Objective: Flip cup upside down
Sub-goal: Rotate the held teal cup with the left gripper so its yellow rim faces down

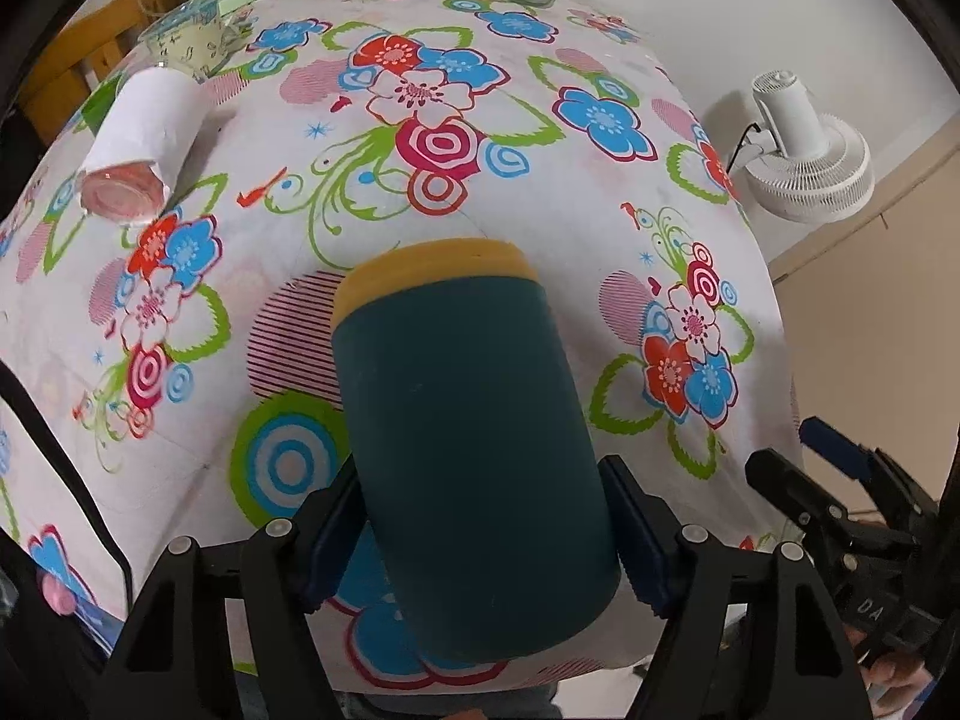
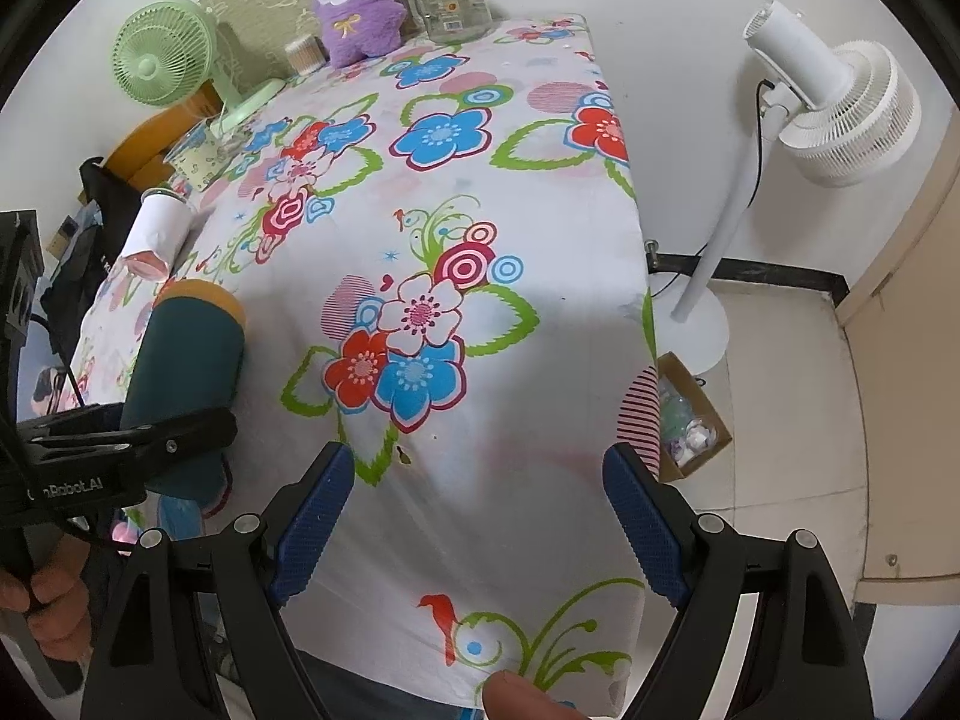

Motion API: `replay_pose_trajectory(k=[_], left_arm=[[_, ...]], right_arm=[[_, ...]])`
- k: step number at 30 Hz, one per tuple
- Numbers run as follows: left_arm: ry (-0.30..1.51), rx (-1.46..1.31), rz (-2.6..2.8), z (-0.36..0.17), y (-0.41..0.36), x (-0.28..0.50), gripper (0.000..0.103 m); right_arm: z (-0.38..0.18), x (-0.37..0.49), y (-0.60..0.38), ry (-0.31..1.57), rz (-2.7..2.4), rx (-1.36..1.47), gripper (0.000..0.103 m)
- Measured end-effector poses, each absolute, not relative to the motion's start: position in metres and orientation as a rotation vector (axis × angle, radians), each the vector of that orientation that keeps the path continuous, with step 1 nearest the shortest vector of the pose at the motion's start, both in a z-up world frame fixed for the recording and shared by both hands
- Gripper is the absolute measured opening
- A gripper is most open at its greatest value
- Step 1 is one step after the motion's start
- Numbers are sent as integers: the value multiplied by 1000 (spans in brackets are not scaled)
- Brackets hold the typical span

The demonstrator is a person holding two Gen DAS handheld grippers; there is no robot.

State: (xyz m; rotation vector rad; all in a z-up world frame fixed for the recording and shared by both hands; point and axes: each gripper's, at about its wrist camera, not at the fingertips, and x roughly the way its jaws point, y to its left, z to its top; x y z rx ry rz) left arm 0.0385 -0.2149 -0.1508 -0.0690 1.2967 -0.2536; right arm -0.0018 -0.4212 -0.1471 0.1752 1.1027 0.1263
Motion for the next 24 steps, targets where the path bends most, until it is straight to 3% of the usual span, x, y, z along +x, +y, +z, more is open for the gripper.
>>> replay_pose_trajectory(k=[24], left_arm=[[1168, 149, -301, -99, -190, 58, 66]], right_arm=[[-147, 1, -400, 1066, 193, 162, 87]])
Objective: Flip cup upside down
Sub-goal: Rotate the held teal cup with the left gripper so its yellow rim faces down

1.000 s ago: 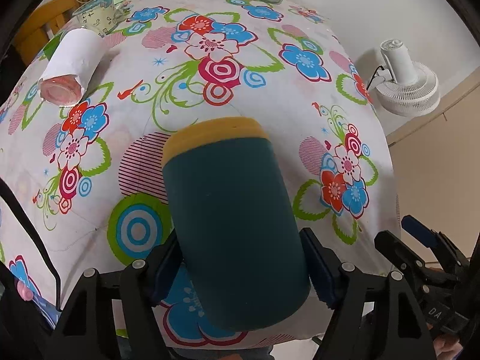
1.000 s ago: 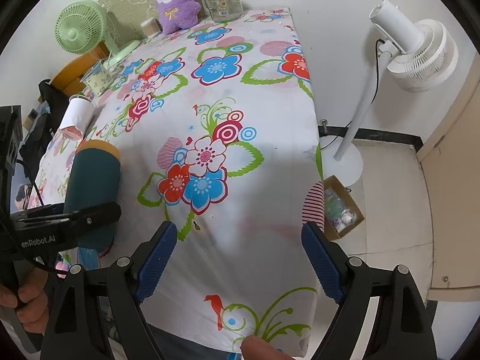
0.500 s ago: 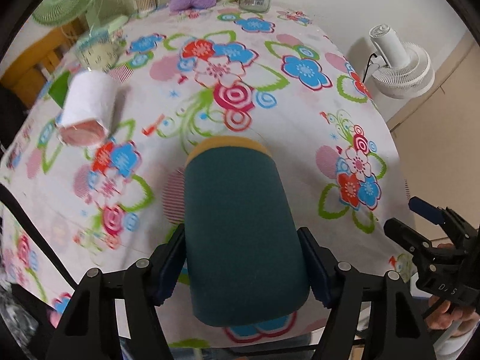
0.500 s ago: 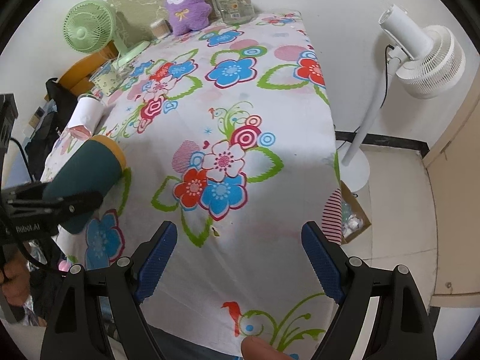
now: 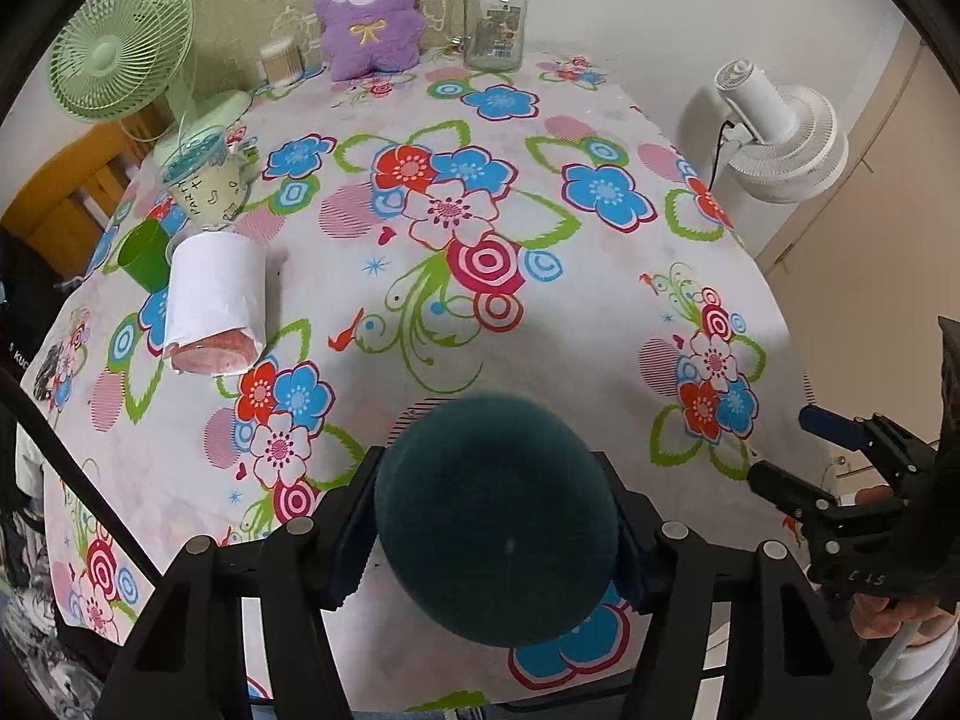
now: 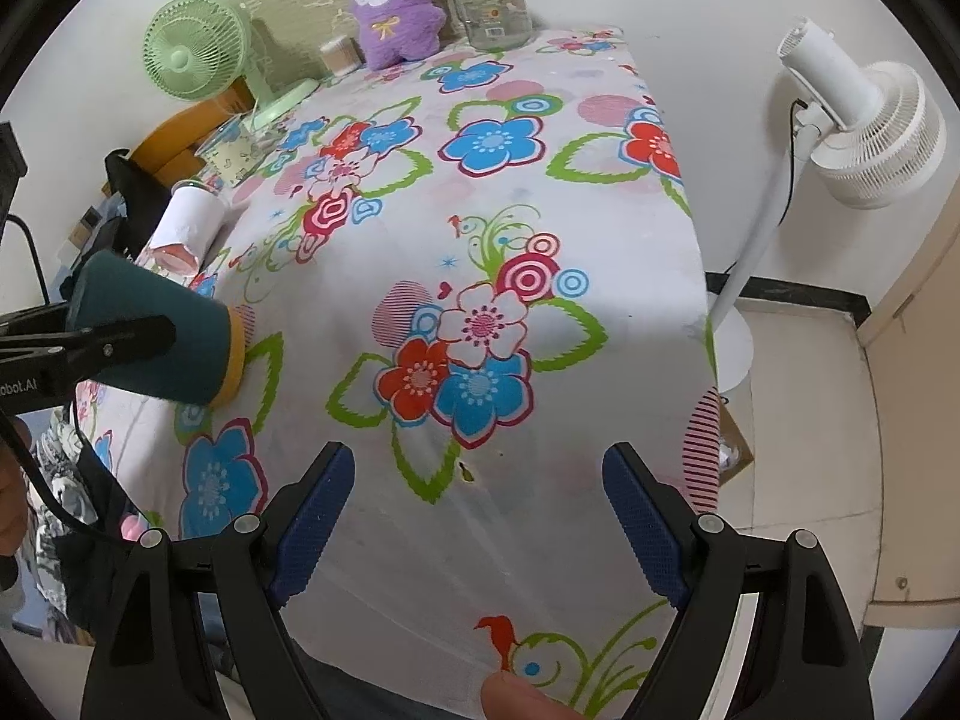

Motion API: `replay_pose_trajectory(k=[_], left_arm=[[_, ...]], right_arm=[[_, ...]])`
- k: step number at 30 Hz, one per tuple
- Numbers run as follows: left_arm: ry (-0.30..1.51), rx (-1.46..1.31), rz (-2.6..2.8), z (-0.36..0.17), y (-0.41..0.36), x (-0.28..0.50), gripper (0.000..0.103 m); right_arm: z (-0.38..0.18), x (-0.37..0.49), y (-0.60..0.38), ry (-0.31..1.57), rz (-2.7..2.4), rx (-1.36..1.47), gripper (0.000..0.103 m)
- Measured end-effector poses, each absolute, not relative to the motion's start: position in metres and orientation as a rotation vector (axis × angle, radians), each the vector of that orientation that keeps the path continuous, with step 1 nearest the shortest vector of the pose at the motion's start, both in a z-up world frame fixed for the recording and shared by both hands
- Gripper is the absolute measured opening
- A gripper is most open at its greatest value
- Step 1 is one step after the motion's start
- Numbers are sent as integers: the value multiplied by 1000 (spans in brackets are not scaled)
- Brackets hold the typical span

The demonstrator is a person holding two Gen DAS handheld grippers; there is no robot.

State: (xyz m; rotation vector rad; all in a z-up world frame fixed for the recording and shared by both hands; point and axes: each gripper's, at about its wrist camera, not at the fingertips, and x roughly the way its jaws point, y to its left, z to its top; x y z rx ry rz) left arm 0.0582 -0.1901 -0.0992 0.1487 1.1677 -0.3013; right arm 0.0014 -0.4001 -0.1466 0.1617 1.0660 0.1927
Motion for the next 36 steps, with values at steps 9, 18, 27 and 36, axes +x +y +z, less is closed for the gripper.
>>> replay_pose_trajectory(k=[9, 18, 27, 36], left_arm=[[1126, 143, -319, -88, -191, 55, 63], [1095, 139, -323, -76, -190, 51, 62], [1110, 159, -311, -75, -188, 50, 62], [1139, 168, -311, -82, -187, 54, 62]], right_arm=[[-147, 2, -393, 1063, 215, 149, 87], [-144, 1, -379, 1045, 225, 113, 87], [-138, -4, -364, 1023, 257, 73, 87], [-141, -13, -355, 1015, 278, 63, 87]])
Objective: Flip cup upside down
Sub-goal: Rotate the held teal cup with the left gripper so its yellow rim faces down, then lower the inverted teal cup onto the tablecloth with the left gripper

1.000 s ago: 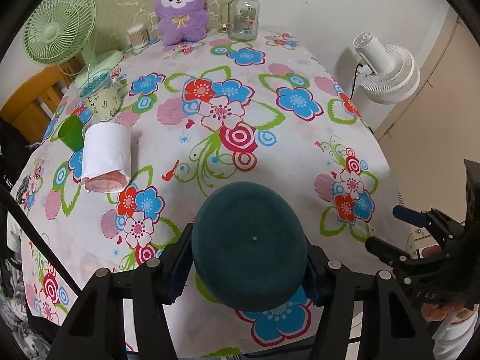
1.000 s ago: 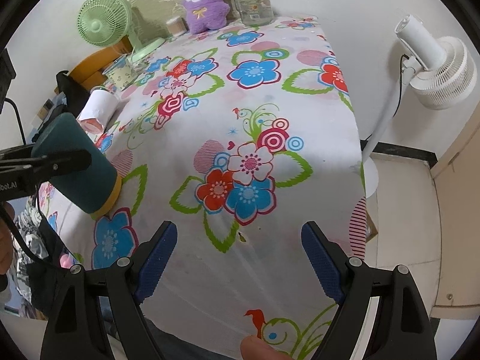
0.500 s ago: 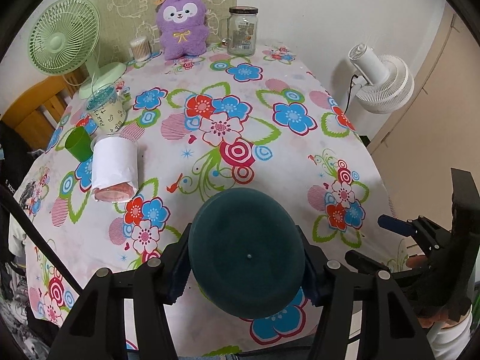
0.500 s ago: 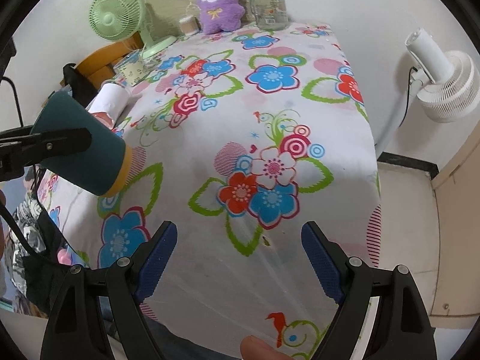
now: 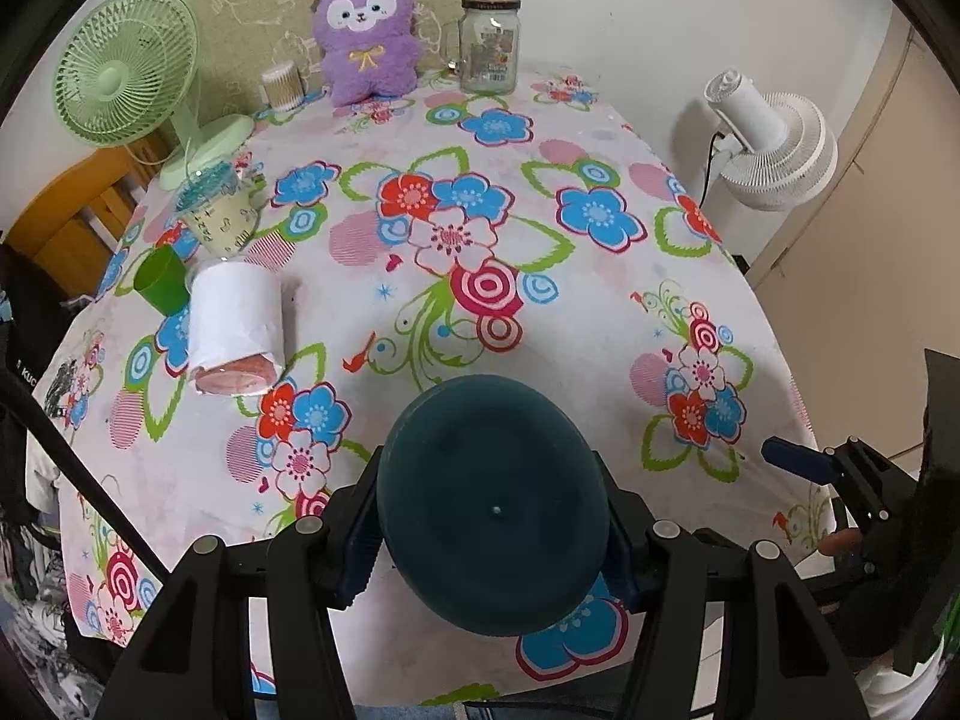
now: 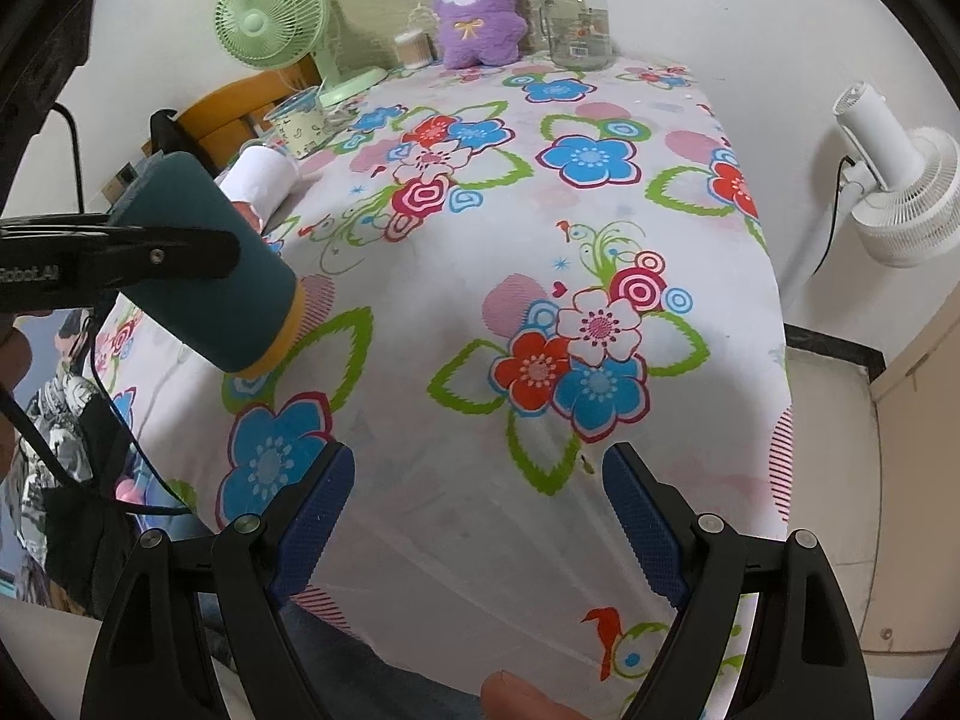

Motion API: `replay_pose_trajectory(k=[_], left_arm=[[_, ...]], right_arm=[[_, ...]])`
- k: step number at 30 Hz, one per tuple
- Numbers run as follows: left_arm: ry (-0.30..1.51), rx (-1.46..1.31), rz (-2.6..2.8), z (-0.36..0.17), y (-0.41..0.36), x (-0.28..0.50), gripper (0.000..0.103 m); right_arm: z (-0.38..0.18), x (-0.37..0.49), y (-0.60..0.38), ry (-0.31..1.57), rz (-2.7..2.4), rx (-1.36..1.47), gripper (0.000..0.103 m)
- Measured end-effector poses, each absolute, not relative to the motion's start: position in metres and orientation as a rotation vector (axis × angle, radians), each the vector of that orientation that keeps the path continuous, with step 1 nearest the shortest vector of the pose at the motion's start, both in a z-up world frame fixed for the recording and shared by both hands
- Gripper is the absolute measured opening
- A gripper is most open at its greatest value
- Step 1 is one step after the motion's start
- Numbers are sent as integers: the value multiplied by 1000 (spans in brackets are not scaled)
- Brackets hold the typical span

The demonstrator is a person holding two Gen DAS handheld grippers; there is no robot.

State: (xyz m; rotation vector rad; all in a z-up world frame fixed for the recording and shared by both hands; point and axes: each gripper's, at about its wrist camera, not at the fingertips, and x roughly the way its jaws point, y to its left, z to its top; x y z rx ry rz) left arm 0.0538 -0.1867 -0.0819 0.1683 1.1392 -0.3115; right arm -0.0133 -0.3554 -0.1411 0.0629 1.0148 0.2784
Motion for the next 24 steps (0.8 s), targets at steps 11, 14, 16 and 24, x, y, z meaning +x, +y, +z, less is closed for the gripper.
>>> replay_pose_trajectory(k=[11, 14, 16, 24], left_arm=[[1203, 143, -308, -103, -188, 70, 62], [1208, 133, -310, -104, -187, 75, 63], [1223, 128, -311, -107, -187, 80, 68], [1244, 122, -329, -114, -185, 92, 82]], right_arm=[[-142, -12, -355, 1020, 277, 60, 87], [-143, -9, -354, 1023, 276, 61, 87], [-143, -7, -353, 1024, 274, 60, 87], [-144, -3, -351, 1029, 264, 55, 87]])
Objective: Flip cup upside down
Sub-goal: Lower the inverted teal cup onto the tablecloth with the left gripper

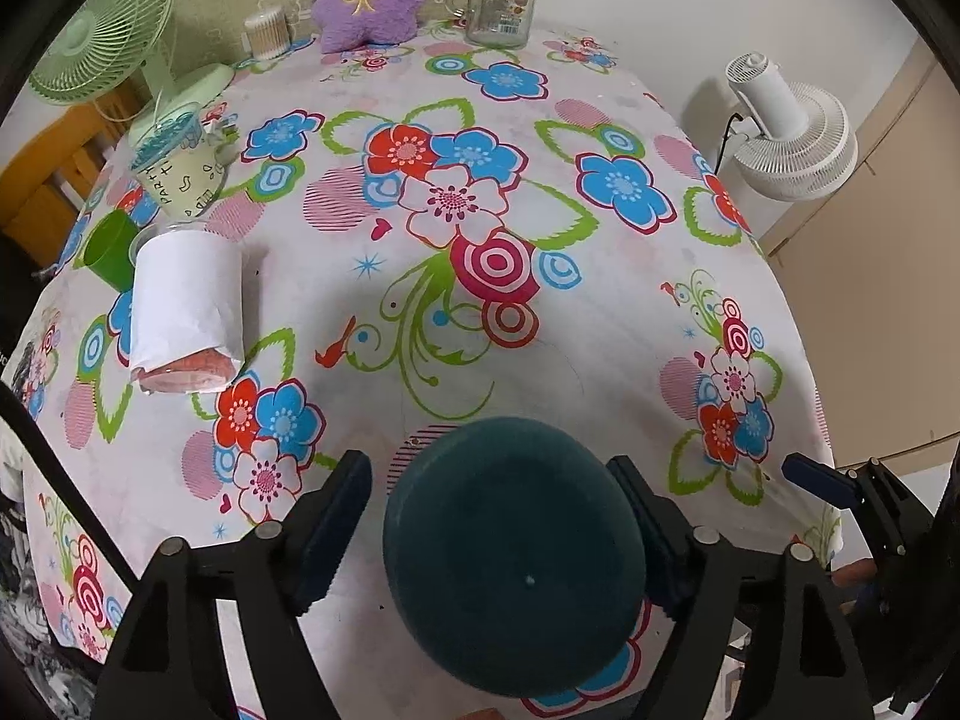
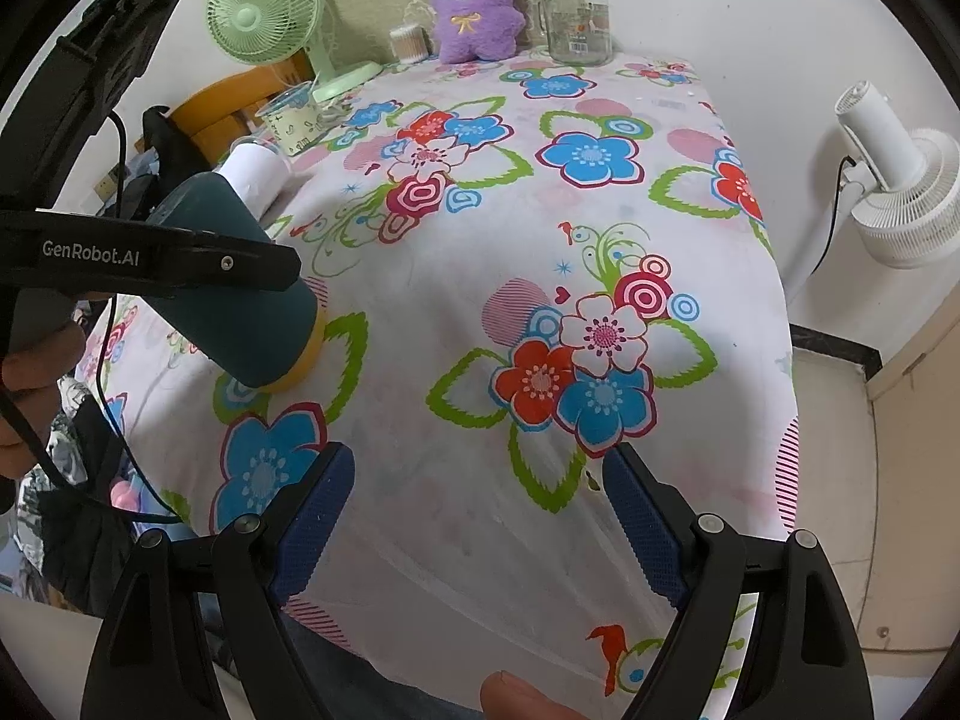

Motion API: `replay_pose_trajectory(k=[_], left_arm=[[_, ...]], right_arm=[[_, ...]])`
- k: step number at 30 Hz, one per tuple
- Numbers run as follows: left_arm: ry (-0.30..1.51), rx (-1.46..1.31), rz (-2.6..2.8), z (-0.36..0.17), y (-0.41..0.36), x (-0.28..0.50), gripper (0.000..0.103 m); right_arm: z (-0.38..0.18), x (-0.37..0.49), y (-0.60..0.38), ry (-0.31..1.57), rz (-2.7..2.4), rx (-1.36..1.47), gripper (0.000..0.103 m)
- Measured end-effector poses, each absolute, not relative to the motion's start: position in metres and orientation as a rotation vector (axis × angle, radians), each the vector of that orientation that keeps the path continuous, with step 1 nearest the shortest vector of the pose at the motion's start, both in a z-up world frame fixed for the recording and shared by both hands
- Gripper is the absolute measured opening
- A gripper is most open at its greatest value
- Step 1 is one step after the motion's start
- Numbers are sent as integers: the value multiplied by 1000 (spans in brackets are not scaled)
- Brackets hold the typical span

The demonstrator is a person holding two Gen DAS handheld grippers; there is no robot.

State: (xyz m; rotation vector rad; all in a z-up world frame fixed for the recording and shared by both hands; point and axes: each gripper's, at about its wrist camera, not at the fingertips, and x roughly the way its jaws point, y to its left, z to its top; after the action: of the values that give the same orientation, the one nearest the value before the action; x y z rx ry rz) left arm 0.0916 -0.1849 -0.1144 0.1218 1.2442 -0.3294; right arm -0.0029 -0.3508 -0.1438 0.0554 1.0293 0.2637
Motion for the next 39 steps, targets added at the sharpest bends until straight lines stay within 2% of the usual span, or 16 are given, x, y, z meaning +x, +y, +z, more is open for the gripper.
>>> replay_pose_trajectory(k=[9, 18, 39], left_arm=[[1231, 123, -334, -110, -183, 92, 83], [1173, 120, -334, -84, -173, 76, 83], [895, 61, -274, -6, -122, -7, 87]], right_arm=[[-141, 2, -345, 1024, 268, 40, 87], [-124, -4, -333, 984, 277, 5, 87], [-55, -55, -292, 805, 274, -56, 87]])
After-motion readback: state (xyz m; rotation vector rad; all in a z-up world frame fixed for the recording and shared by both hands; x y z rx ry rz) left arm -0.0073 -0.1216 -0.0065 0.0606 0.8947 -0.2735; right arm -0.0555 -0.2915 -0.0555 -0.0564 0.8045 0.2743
